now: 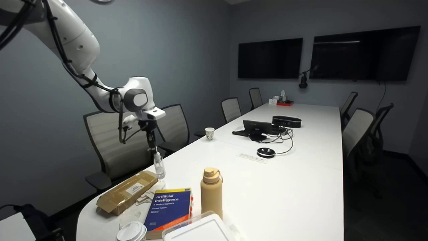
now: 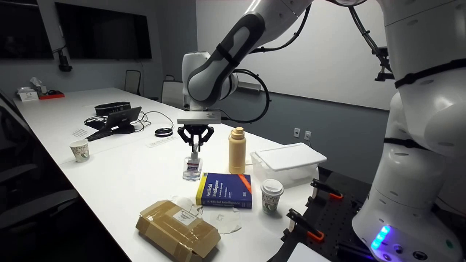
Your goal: Push the pump of the clear bottle and move forward
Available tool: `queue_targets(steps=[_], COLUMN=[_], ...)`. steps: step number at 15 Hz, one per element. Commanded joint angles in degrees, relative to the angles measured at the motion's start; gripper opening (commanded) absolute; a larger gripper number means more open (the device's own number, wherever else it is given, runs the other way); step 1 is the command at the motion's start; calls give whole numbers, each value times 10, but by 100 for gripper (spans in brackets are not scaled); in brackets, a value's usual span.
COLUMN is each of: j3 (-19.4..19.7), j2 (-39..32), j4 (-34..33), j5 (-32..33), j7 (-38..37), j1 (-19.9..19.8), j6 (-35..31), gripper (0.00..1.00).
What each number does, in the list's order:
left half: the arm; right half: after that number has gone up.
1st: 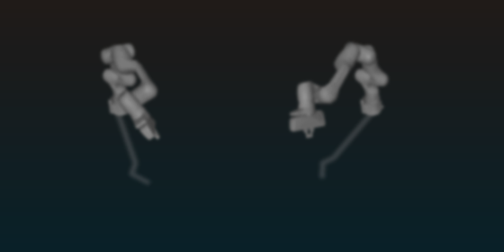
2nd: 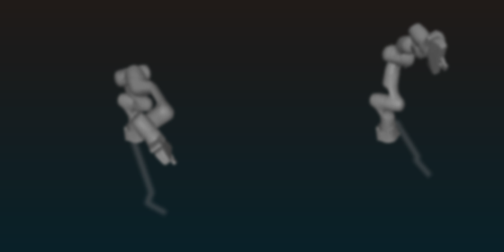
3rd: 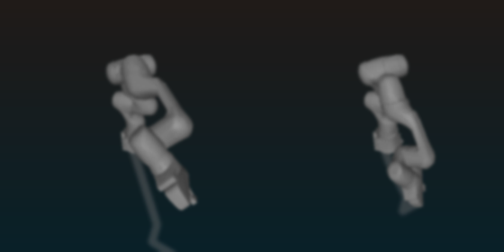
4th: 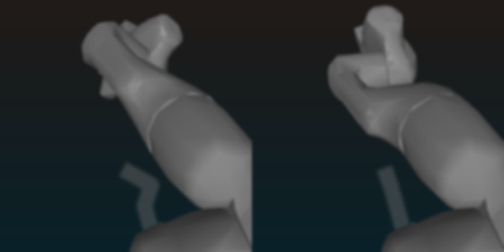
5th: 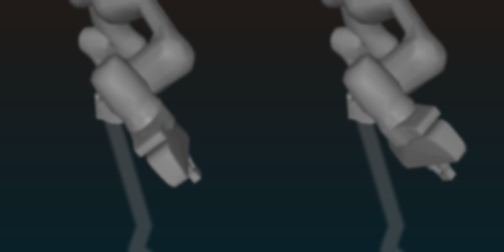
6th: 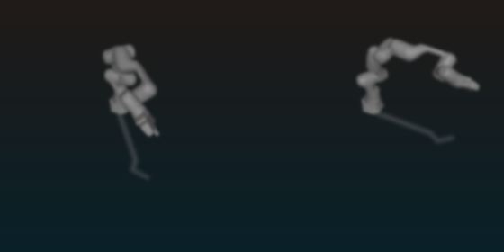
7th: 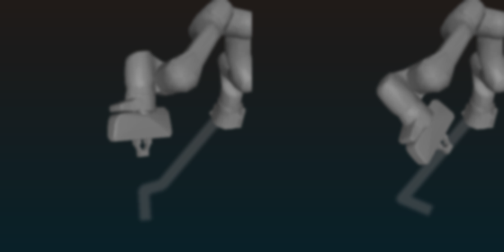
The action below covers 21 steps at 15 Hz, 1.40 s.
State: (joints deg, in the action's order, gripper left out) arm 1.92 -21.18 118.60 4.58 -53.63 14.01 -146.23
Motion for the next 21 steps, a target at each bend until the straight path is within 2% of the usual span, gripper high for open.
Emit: queue_targets(steps=[1,13,21], j3=[-9,2,5], j2=[-45,-188,-274], j4=[-74,-283,-348], j5=[-8,-23,-58], j7=[47,187,242], j1=[-16,-44,-62], j6=[33,104,100], gripper=[5,5,5])
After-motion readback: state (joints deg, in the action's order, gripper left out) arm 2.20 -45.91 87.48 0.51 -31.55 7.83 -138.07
